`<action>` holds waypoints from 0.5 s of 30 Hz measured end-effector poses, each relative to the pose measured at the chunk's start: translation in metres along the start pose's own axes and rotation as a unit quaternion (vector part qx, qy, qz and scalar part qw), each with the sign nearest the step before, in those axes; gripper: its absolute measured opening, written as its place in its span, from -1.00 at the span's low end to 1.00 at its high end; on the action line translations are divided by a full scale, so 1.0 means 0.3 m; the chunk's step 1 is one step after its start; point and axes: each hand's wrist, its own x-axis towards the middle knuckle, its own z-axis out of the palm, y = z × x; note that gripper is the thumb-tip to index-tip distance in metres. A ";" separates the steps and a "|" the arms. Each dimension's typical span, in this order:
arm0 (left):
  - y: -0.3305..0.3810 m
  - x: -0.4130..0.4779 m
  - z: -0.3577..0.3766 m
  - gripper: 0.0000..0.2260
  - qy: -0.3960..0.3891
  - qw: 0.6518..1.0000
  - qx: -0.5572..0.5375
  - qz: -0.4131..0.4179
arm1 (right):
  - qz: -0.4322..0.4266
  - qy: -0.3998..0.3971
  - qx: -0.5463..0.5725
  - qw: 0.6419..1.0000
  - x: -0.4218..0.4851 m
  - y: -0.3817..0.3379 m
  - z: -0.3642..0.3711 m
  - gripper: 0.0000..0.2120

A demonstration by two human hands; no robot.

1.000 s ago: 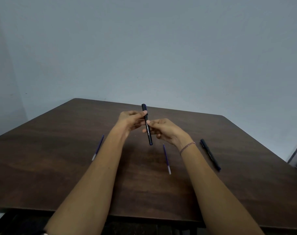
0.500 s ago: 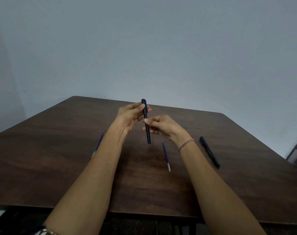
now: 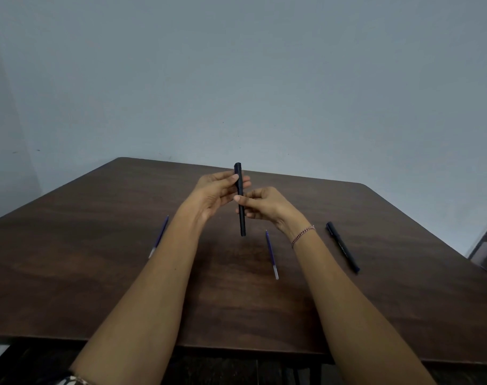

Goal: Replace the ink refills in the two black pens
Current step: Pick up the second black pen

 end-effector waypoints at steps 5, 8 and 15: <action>-0.004 -0.007 0.002 -0.88 0.051 0.998 0.008 0.023 | -0.004 -0.028 -0.011 1.000 -0.007 -0.015 0.019 -0.75; -0.009 -0.011 0.012 -0.86 0.084 0.995 0.020 0.044 | -0.021 -0.035 -0.016 0.999 -0.010 -0.022 0.034 -0.86; -0.010 -0.013 0.037 -0.84 0.154 0.987 0.031 0.038 | -0.035 -0.021 -0.064 0.997 -0.001 -0.027 0.059 -0.89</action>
